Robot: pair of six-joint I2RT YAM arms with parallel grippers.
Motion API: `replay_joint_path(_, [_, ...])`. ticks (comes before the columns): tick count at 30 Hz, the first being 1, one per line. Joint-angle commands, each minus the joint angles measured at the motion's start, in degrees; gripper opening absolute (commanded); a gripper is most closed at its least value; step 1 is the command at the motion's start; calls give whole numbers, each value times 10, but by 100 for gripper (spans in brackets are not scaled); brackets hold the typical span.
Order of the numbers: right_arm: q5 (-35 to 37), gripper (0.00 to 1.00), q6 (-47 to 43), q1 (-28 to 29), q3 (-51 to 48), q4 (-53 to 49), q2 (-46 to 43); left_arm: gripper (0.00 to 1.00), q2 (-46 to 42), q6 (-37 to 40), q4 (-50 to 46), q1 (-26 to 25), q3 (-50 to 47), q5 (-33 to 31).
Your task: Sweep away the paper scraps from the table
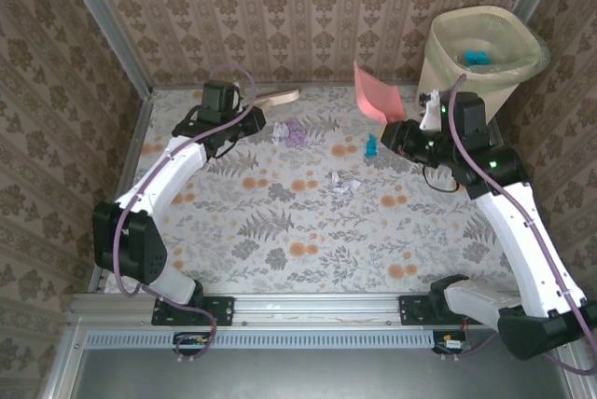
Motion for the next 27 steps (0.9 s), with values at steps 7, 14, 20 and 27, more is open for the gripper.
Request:
replay_joint_path(7, [93,0,-87,75,-53,-195,-22,0,-10,-9,33,-6,8,22])
replay_joint_path(14, [146,0,-84,160,-93,-249,-28,0,-3,-8,34,-19,15,32])
replay_joint_path(20, [145,0,-75,223,-159,-232,-4,0,11,13,6,-35,43,39])
replay_joint_path(27, [155,0,-58,273,-215,-179,40,0,23,45,-36,-40,71,61])
